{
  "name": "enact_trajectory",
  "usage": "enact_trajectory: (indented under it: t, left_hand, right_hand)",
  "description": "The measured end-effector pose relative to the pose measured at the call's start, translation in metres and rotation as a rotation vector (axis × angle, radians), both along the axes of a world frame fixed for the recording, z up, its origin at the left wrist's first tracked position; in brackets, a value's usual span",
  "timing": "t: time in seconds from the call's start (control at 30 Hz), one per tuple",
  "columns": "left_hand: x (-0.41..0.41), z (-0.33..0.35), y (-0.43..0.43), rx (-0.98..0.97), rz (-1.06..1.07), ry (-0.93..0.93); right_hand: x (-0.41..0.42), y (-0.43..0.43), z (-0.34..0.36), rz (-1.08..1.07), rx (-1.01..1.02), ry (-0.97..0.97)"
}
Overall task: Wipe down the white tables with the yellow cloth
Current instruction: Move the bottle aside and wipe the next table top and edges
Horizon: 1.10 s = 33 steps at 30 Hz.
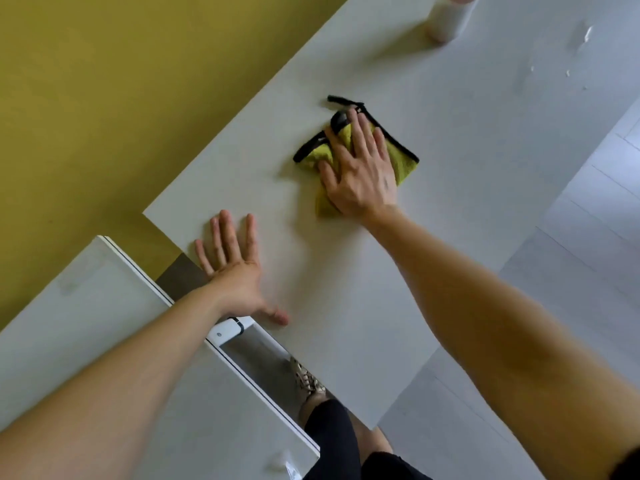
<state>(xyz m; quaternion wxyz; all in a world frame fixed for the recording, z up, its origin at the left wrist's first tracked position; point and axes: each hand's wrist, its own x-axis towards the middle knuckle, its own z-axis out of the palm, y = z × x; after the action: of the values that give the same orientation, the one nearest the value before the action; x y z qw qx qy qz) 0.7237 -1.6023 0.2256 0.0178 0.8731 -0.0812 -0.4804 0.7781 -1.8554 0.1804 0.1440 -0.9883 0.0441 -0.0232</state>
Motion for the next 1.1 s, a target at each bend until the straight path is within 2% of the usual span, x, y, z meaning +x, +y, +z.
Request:
enact_trajectory:
  t: [0.1, 0.2, 0.3, 0.37, 0.4, 0.47, 0.53, 0.57, 0.63, 0.7, 0.8, 0.9, 0.97, 1.03, 1.1]
  left_hand:
    - [-0.002, 0.0, 0.003, 0.006, -0.01, -0.013]
    - [-0.004, -0.002, -0.001, 0.01, -0.003, -0.041]
    - [-0.001, 0.0, -0.001, 0.009, -0.013, -0.049]
    - [-0.001, 0.001, -0.001, -0.003, -0.012, -0.032]
    - [-0.001, 0.002, 0.0, -0.003, -0.014, -0.026]
    - [-0.001, 0.002, 0.0, 0.001, -0.016, -0.023]
    - [0.0, 0.001, 0.0, 0.003, -0.012, -0.034]
    - [0.0, 0.001, 0.001, 0.009, -0.016, -0.035]
    - [-0.002, 0.001, 0.001, 0.027, -0.019, -0.037]
    - [-0.003, 0.0, -0.001, 0.037, -0.034, -0.045]
    - [-0.002, -0.001, -0.003, 0.053, -0.039, -0.042]
    - [0.0, 0.001, -0.004, 0.003, -0.018, -0.043]
    - [0.0, 0.001, -0.002, -0.012, -0.035, -0.03]
    - [0.0, 0.001, -0.001, -0.008, -0.027, -0.031]
    - [-0.001, -0.001, 0.0, 0.003, -0.025, -0.051]
  right_hand:
    - [0.02, 0.02, -0.002, -0.035, 0.035, 0.015]
    - [-0.067, 0.036, 0.001, 0.229, 0.044, -0.024]
    - [-0.172, 0.028, 0.008, 0.446, 0.041, 0.031]
    - [-0.186, 0.002, 0.006, 0.506, 0.023, 0.042]
    - [-0.17, -0.009, 0.0, 0.476, 0.024, 0.013]
    - [-0.1, -0.014, -0.007, 0.266, 0.021, -0.068]
    - [-0.013, 0.003, -0.005, 0.041, 0.006, -0.024]
    - [0.022, 0.018, -0.002, -0.009, -0.001, 0.011]
    - [0.054, 0.051, -0.002, 0.022, -0.005, 0.037]
    - [0.042, 0.067, -0.005, 0.143, -0.001, 0.01]
    - [-0.039, 0.059, -0.006, 0.281, 0.044, -0.024]
    - [-0.149, 0.04, 0.007, 0.269, 0.056, 0.04]
    - [-0.191, 0.03, 0.012, 0.258, 0.035, 0.085]
    - [-0.166, 0.029, 0.006, 0.223, 0.016, 0.055]
    - [-0.092, 0.039, -0.003, 0.117, -0.005, 0.013]
